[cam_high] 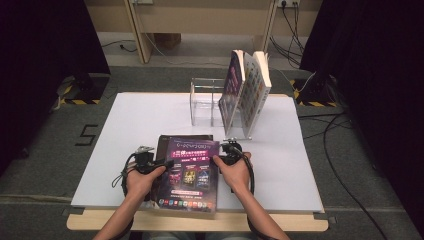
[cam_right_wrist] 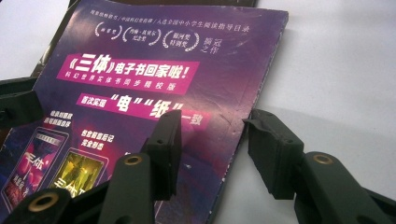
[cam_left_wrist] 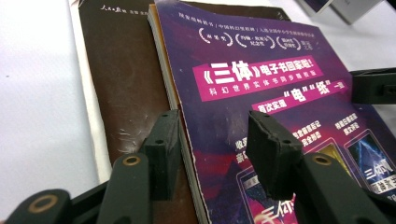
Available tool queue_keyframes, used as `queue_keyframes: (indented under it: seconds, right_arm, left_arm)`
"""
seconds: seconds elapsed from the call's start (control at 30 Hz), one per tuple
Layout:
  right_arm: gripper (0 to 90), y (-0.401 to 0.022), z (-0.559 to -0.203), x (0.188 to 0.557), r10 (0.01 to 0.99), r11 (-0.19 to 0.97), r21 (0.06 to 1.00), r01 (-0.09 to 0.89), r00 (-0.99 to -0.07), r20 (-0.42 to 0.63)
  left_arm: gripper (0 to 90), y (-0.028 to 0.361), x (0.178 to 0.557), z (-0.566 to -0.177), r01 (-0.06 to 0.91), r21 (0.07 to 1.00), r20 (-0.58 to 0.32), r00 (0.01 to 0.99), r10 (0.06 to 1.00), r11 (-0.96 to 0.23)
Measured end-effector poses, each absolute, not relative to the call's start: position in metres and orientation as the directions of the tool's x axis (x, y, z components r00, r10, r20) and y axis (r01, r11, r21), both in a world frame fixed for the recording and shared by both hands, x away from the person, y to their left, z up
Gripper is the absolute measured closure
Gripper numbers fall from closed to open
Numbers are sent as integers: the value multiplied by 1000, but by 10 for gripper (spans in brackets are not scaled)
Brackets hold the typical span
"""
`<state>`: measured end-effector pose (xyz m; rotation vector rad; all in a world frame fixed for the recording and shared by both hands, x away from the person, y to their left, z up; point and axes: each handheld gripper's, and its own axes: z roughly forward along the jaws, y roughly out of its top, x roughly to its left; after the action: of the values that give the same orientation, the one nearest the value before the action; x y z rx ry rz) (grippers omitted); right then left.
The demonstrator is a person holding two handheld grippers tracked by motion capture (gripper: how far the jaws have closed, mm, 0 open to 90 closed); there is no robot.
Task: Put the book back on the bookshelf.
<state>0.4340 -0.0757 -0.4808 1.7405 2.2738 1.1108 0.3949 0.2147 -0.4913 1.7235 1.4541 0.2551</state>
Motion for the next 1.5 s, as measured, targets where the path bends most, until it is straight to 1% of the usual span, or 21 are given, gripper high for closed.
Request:
queue_keyframes:
  seconds: [0.1, 0.13, 0.2, 0.3, 0.33, 0.37, 0.43, 0.53, 0.57, 0.6, 0.67, 0.7, 0.73, 0.93, 1.0, 1.17, 1.3, 1.43, 1.5]
  right_arm:
    - [555, -75, -481, 434, 865, 95, 574, 814, -353, 358]
    - [557, -76, -481, 434, 864, 90, 576, 813, -351, 361]
    - [558, -77, -481, 434, 862, 81, 571, 817, -345, 371]
    - [560, -77, -482, 434, 859, 72, 570, 819, -341, 382]
    - [559, -77, -481, 435, 859, 79, 572, 816, -348, 376]
    - [559, -77, -481, 435, 859, 79, 572, 816, -348, 376]
    - [560, -77, -481, 435, 858, 79, 568, 819, -346, 379]
    - [557, -78, -481, 435, 856, 72, 563, 823, -341, 389]
    - [557, -78, -481, 435, 856, 72, 563, 823, -341, 389]
    - [553, -78, -481, 435, 854, 72, 563, 823, -343, 391]
    - [546, -80, -481, 437, 847, 85, 559, 825, -355, 396]
    - [546, -80, -481, 437, 847, 85, 559, 825, -355, 396]
    - [543, -82, -480, 441, 839, 83, 541, 837, -352, 416]
    - [540, -81, -479, 451, 838, 78, 535, 841, -346, 421]
    - [540, -79, -479, 457, 839, 79, 533, 843, -345, 421]
    - [538, -76, -479, 463, 842, 80, 530, 844, -342, 417]
    - [540, -77, -479, 466, 837, 54, 522, 851, -323, 441]
    - [539, -77, -481, 469, 834, 35, 525, 851, -314, 453]
    - [554, -79, -482, 470, 827, 17, 523, 852, -306, 471]
  left_arm:
    - [547, 214, 397, -489, 737, 672, -382, 264, 885, 70]
    - [566, 216, 398, -486, 751, 651, -422, 232, 876, 115]
    - [575, 217, 397, -483, 748, 651, -436, 232, 869, 127]
    - [601, 220, 394, -477, 739, 649, -496, 230, 837, 181]
    - [634, 220, 393, -475, 735, 648, -526, 240, 816, 202]
    - [634, 220, 393, -475, 738, 633, -575, 247, 780, 234]
    - [642, 213, 393, -477, 769, 602, -601, 260, 755, 215]
    - [648, 203, 394, -482, 774, 617, -521, 265, 811, 143]
    - [648, 204, 395, -483, 776, 615, -512, 260, 819, 138]
    - [679, 204, 395, -484, 774, 619, -498, 260, 827, 130]
    - [798, 206, 394, -485, 771, 623, -506, 269, 820, 132]
    - [798, 207, 395, -485, 772, 622, -508, 272, 817, 130]
    - [819, 206, 395, -484, 771, 626, -499, 282, 819, 115]
    - [813, 209, 396, -486, 780, 612, -517, 268, 813, 132]
    - [791, 211, 396, -487, 782, 610, -510, 264, 819, 127]
    - [781, 211, 397, -487, 781, 615, -482, 263, 836, 108]
    - [782, 212, 398, -488, 787, 605, -493, 257, 831, 116]
    - [782, 211, 397, -488, 783, 613, -482, 261, 836, 109]
    - [782, 211, 398, -488, 786, 609, -485, 263, 834, 106]
